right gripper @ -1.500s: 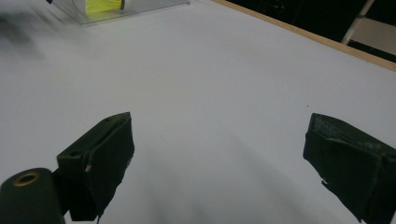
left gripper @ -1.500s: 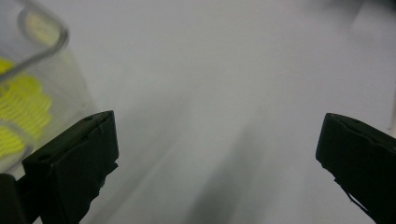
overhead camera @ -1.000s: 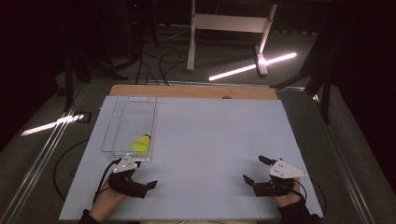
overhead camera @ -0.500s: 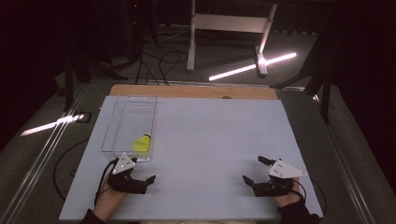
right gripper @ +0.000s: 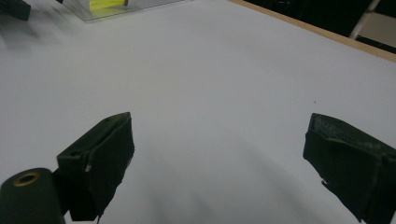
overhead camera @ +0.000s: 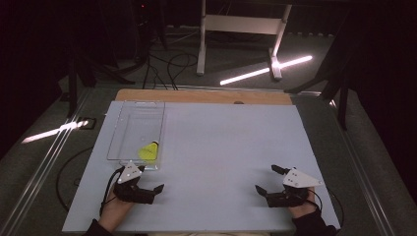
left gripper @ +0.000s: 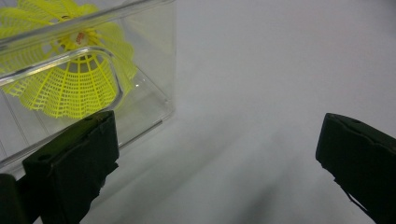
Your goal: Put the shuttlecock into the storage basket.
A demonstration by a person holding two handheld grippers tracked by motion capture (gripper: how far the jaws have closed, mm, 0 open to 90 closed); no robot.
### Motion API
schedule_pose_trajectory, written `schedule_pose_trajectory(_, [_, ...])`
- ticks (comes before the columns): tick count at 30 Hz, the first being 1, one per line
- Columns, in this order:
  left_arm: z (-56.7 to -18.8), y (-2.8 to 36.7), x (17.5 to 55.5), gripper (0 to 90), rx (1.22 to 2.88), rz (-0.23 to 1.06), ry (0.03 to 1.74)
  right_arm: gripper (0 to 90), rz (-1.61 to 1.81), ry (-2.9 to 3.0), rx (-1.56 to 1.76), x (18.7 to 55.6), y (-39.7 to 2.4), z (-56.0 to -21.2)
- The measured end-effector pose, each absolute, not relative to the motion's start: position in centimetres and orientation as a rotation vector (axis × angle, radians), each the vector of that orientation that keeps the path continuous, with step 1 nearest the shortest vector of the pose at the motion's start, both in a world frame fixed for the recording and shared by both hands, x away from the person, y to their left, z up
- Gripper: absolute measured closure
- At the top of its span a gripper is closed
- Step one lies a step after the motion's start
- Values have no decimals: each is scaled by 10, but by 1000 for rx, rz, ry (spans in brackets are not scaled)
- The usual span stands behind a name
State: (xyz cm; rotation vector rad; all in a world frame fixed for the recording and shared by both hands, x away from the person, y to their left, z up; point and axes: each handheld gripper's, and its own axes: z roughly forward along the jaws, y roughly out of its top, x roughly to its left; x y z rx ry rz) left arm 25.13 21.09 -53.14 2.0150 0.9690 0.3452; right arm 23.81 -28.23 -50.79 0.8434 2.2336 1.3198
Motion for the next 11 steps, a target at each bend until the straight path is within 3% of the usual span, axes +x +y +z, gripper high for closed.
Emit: schedule_pose_trajectory(11, [-532, 203, 248, 2, 2061, 343, 926, 87, 1314, 2243, 844, 239, -282, -509])
